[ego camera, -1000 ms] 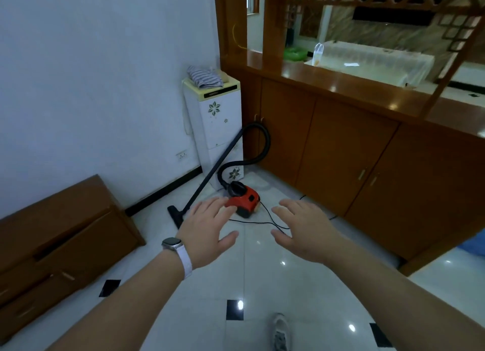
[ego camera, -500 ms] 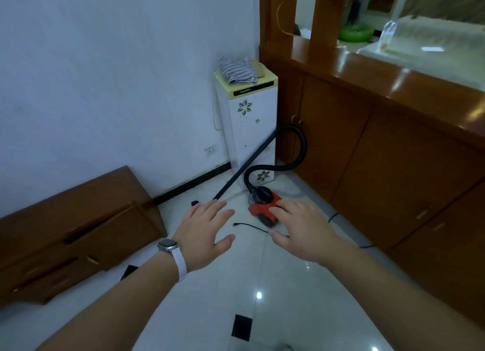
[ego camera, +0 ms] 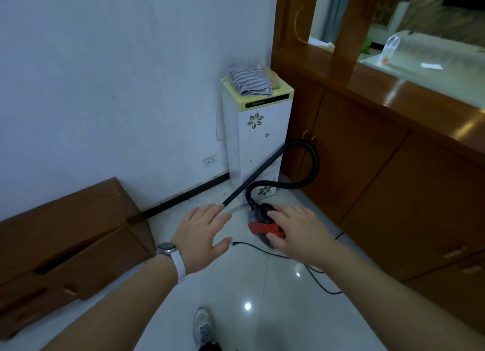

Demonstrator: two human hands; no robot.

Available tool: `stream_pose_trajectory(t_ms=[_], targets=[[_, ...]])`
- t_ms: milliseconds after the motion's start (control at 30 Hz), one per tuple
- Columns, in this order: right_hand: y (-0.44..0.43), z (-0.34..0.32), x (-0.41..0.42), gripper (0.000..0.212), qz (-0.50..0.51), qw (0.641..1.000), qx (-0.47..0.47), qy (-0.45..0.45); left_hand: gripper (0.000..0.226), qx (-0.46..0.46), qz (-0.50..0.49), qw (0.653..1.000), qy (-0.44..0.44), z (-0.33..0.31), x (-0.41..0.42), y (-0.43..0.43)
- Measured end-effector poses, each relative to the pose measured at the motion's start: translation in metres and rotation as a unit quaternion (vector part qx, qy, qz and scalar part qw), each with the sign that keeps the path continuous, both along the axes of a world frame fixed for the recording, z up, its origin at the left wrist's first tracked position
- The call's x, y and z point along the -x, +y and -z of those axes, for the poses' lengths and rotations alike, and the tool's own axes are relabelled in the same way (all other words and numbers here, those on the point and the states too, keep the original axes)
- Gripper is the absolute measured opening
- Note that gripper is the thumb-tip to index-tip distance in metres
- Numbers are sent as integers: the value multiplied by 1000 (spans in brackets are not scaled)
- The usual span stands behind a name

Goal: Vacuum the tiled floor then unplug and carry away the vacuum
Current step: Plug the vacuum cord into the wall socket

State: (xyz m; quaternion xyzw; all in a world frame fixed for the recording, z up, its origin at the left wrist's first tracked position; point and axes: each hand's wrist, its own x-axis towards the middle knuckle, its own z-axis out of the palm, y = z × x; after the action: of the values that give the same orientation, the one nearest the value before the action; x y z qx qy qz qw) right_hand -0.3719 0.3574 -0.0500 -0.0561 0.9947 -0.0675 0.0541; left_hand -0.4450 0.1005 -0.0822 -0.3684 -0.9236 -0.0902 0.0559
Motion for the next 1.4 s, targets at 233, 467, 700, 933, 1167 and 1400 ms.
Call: stream_pose_trajectory(t_ms=[233, 467, 700, 933, 1167, 1400], targets=[[-57, 3, 107, 58, 11, 999, -23, -20, 53, -13, 6, 1000, -18, 6, 121, -55], [-85, 5, 171, 56, 30, 999, -27, -26, 56, -6, 10, 999, -36, 17, 200, -96], [-86, 22, 229, 59, 8, 999, -26, -44, 55, -2, 11, 999, -53, 33, 248, -91], [-74, 44, 298, 62, -38, 998, 20, -38, 54, 14, -22, 997, -67, 24, 285, -71], [-51, 74, 354, 62, -75, 994, 46, -60, 56, 65, -30, 995, -72, 28, 336, -45], [-37, 109, 381, 62, -65, 994, 48, -78, 53, 91, 16, 990, -102, 63, 381, -24]])
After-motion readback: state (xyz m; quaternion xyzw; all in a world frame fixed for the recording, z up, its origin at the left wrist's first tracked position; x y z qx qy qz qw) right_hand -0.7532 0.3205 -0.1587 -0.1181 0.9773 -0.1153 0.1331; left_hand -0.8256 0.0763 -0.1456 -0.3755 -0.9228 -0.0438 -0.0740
